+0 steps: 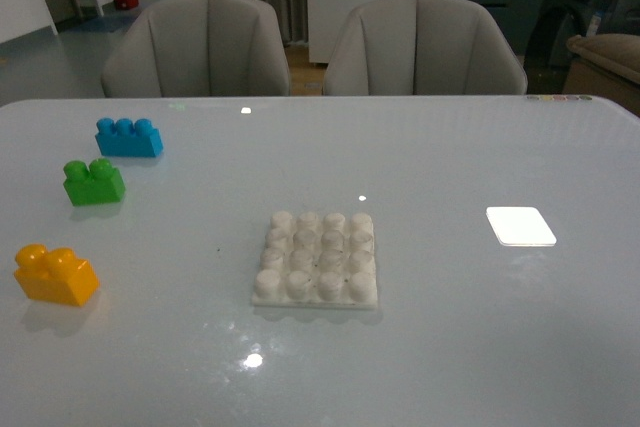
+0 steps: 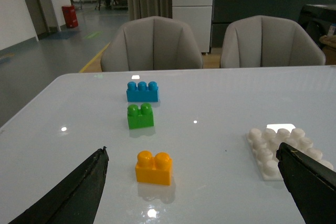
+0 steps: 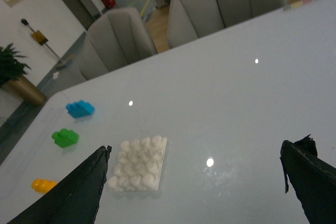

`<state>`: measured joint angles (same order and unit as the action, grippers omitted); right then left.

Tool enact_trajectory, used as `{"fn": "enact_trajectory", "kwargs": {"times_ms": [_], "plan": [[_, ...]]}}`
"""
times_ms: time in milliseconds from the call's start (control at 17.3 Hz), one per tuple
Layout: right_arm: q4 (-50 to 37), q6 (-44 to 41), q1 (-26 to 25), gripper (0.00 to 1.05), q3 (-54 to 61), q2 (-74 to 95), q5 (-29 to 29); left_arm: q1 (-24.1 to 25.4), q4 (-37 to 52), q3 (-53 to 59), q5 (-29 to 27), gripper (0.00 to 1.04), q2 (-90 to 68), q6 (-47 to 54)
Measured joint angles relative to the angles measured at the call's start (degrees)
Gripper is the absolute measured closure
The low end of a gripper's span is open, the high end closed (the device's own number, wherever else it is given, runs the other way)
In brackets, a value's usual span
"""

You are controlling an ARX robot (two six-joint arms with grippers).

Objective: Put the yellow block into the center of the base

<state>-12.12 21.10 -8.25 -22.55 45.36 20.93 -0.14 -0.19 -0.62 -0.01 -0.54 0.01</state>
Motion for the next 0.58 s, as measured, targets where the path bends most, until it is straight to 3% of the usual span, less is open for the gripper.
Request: {"fn": "enact_trajectory", "kwargs": {"times_ms": [115, 173, 346, 520, 577], "plan": [[-4.6, -3.1, -0.8, 0.12, 2.3, -4.4, -3.6, 0.0, 0.0, 0.0, 0.0, 0.07, 0.0, 0.0], [-4.2, -9.6, -1.6, 0.25, 5.6, -11.3, -8.9, 0.0, 0.0, 0.0, 0.0, 0.07, 0.0, 0.0], [5.9, -18.9, -6.4, 0.61, 11.7, -26.5, -7.1, 0.0, 0.0, 0.0, 0.0, 0.07, 0.0, 0.0], [13.0, -20.3, -3.5, 0.98, 15.4, -38.4, -9.0, 0.0, 0.0, 0.0, 0.0, 0.07, 0.0, 0.0], [12.9, -20.6, -2.1, 1.02, 15.9, -39.2, -10.6, 0.0, 0.0, 0.0, 0.0, 0.07, 0.0, 0.0]]}}
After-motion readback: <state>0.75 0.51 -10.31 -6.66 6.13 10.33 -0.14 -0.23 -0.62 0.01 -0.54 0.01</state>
